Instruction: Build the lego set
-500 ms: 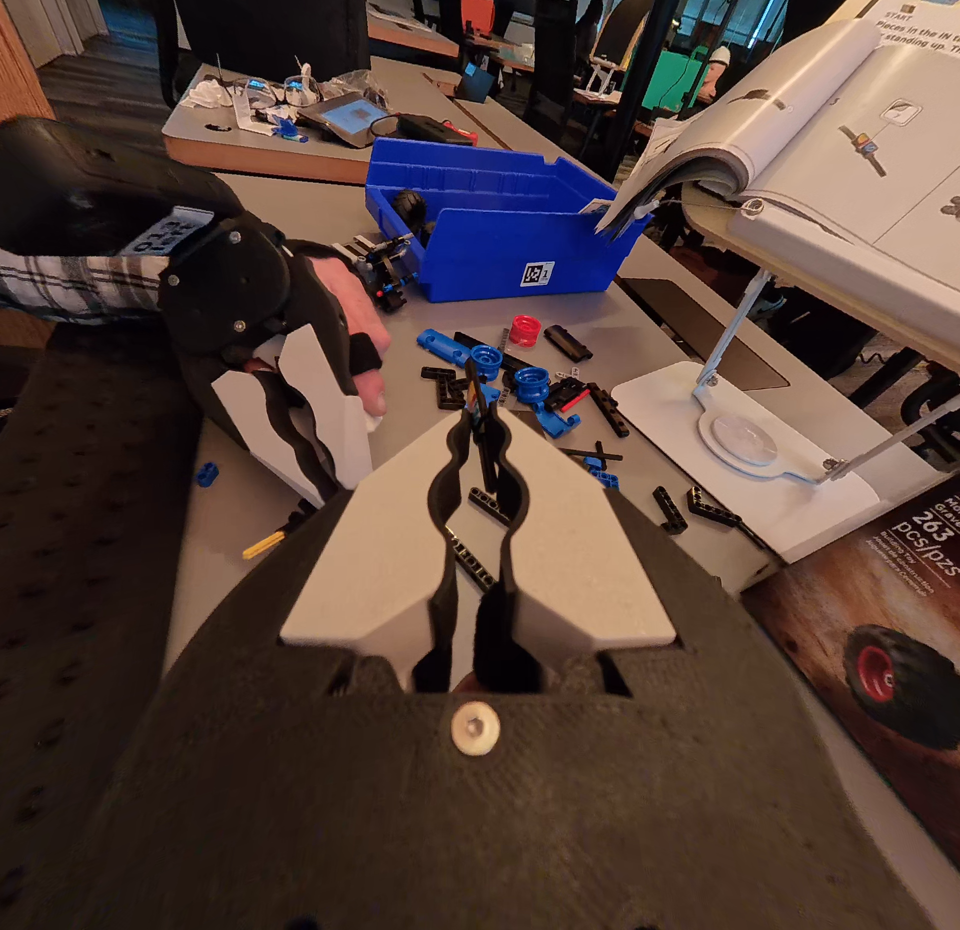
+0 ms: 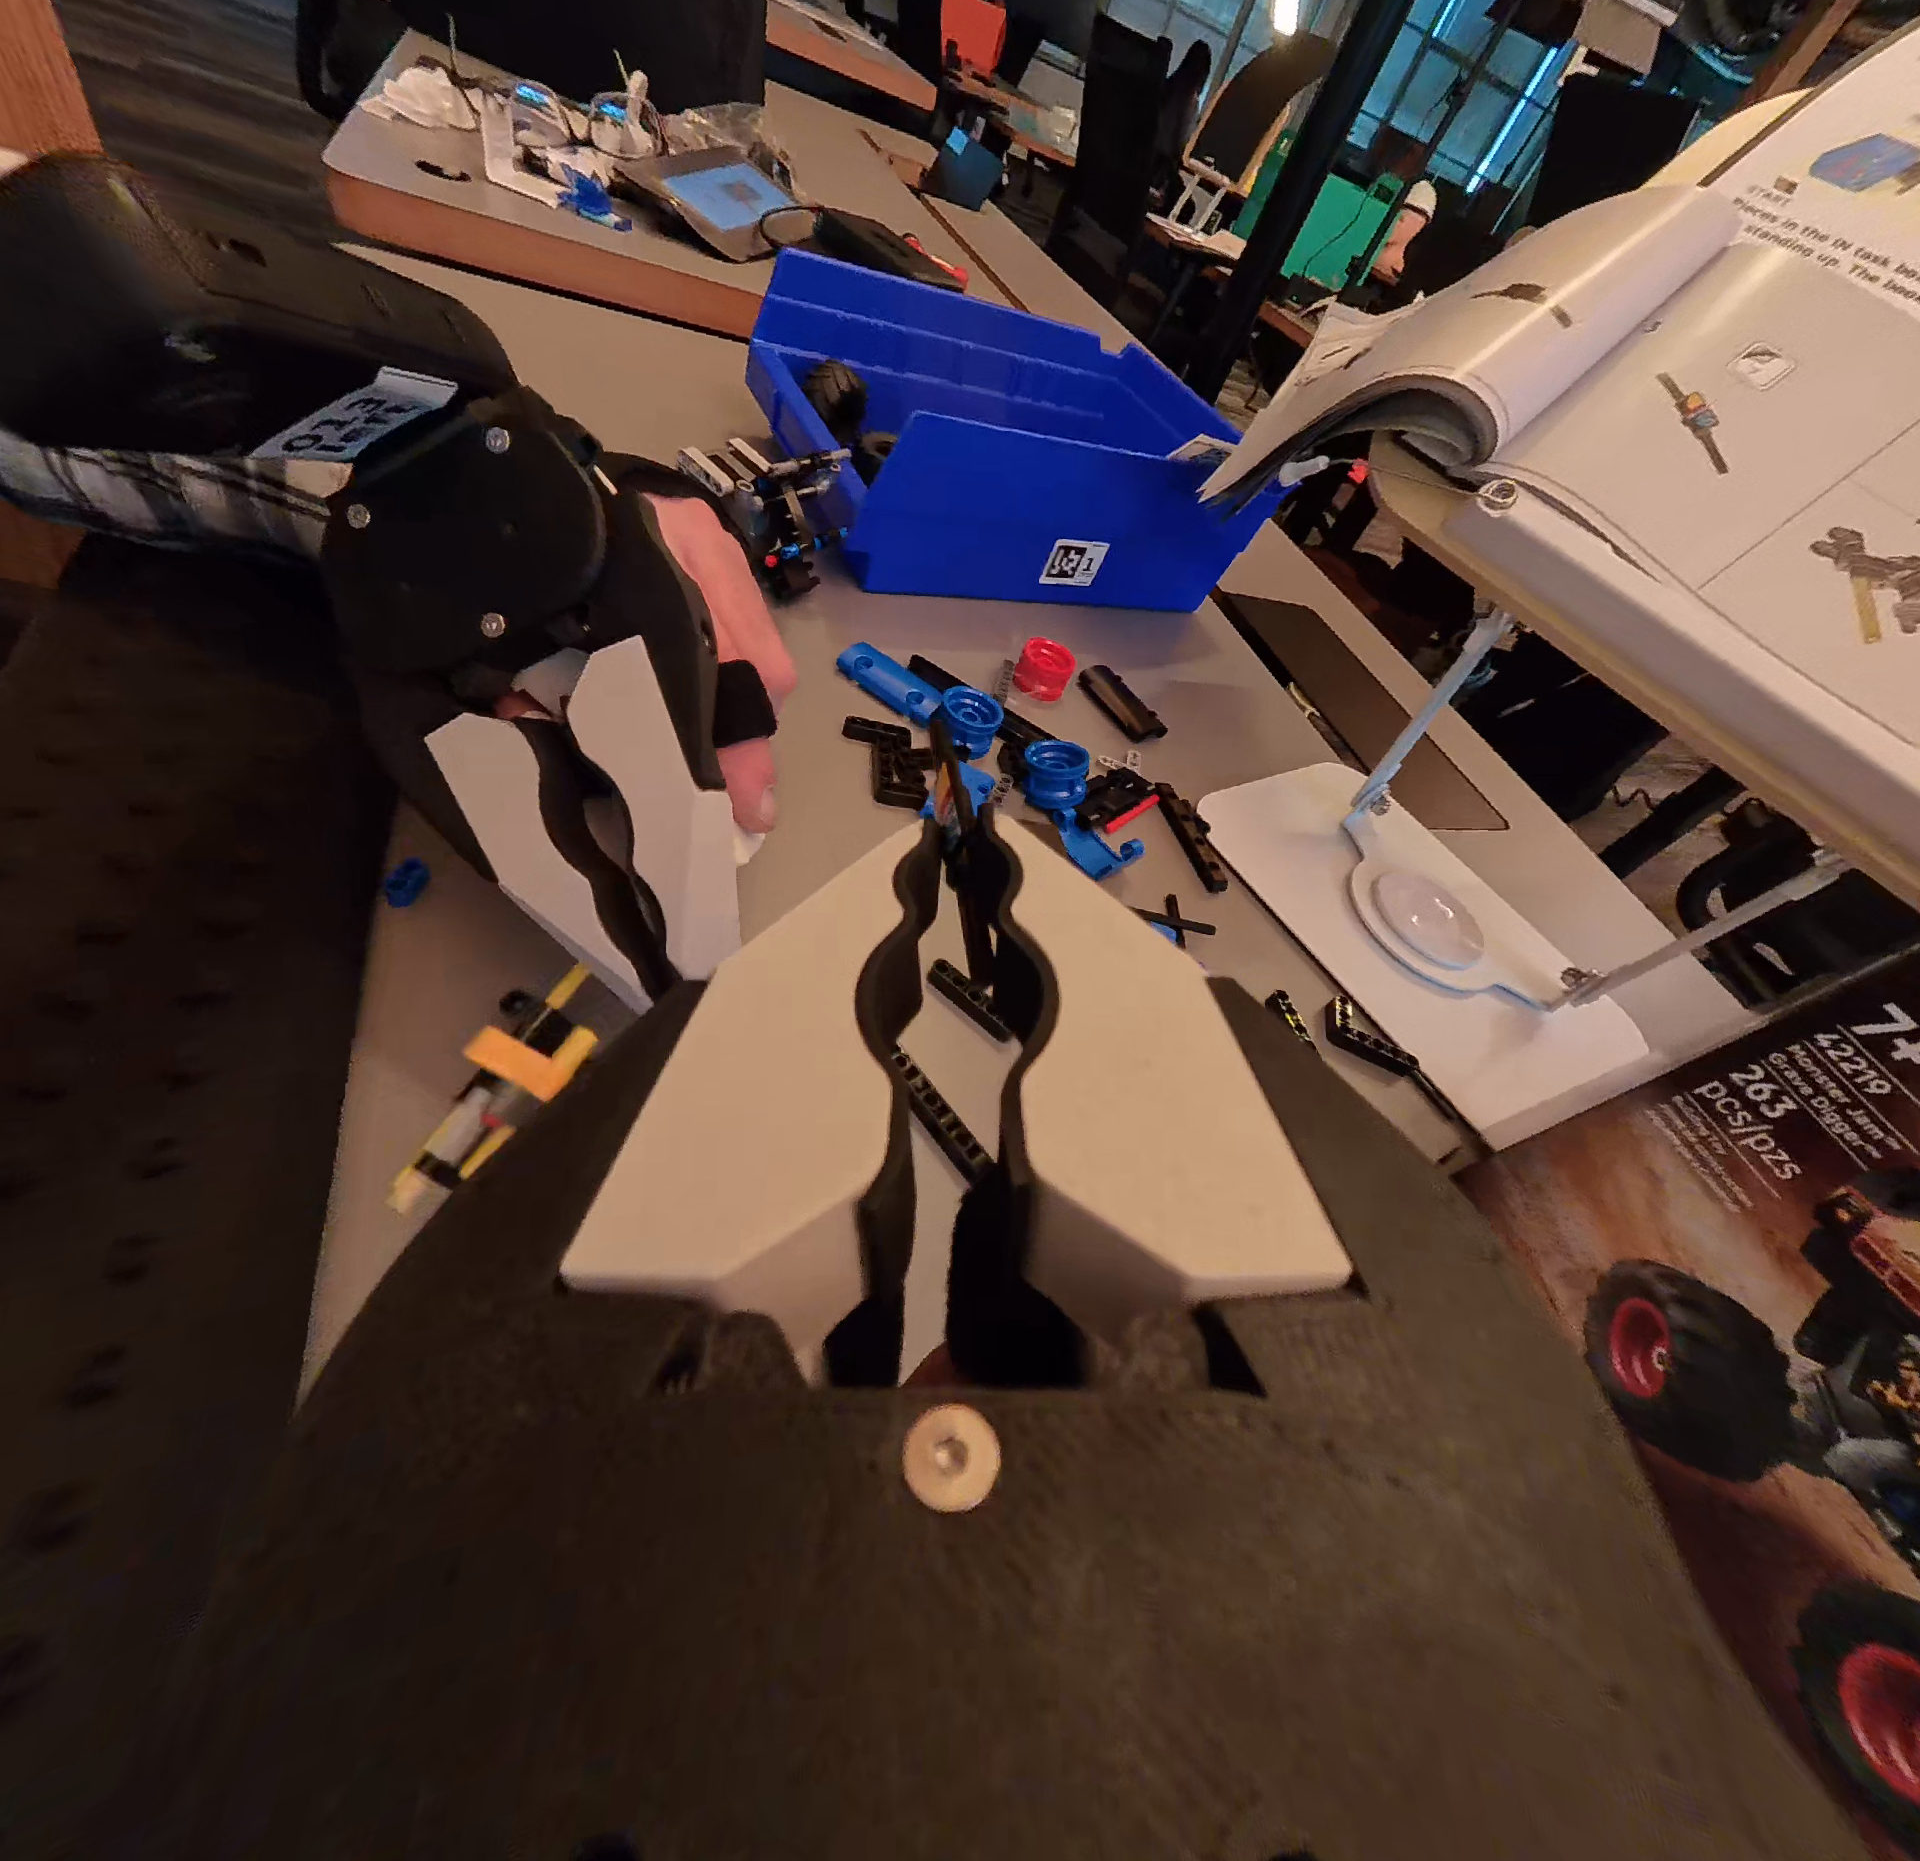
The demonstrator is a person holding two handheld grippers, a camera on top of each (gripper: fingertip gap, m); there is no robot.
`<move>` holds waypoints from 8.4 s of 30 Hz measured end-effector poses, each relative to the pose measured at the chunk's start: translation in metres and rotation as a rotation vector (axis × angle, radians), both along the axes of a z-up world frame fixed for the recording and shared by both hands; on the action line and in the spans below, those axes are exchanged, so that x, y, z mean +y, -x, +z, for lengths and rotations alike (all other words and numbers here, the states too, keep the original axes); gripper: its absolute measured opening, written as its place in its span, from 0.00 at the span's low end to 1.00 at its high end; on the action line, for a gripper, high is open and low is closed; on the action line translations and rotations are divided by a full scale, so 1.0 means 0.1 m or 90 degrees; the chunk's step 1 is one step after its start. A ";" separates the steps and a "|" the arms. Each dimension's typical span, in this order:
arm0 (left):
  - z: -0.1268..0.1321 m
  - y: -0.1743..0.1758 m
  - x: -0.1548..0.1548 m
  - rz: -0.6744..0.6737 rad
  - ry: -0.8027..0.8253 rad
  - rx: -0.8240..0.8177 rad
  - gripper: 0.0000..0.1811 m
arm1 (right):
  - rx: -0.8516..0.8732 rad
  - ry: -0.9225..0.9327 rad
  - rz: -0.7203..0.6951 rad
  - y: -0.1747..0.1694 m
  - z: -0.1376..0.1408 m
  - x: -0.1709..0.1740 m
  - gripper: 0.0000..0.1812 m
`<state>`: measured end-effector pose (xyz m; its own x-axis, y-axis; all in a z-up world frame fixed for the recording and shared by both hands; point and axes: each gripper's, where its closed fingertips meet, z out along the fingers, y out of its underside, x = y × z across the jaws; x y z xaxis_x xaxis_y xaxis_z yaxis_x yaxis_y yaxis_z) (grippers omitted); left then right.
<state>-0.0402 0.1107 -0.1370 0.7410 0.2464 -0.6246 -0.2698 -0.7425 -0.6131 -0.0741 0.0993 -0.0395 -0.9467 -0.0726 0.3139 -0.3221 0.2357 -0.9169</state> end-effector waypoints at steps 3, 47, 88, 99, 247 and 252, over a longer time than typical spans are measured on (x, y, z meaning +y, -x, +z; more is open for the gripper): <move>0.02 0.03 -0.04 0.016 -0.008 -0.003 0.05 | -0.002 -0.001 0.000 -0.02 0.01 0.02 0.02; 0.35 -0.40 -0.02 -0.094 -0.057 -0.170 0.21 | -0.123 -0.091 -0.035 -0.36 -0.09 0.43 0.02; 0.21 0.14 0.18 0.049 -0.138 -0.073 0.12 | -0.164 -0.032 -0.134 -0.34 -0.51 0.53 0.01; 0.19 0.20 0.15 0.079 -0.096 -0.018 0.12 | -0.149 -0.040 -0.141 -0.33 -0.54 0.49 0.01; 0.21 0.35 0.06 0.183 0.050 0.085 0.10 | -0.215 -0.024 -0.137 -0.23 -0.51 0.48 0.05; 0.18 0.35 0.11 0.172 0.056 0.078 0.10 | -0.182 -0.040 -0.148 -0.21 -0.54 0.47 0.02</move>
<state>-0.0757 0.1219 -0.1190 0.5735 0.3659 -0.7329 -0.1230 -0.8461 -0.5187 -0.0535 0.1464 -0.0932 -0.9888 0.1447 0.0370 0.0131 0.3310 -0.9435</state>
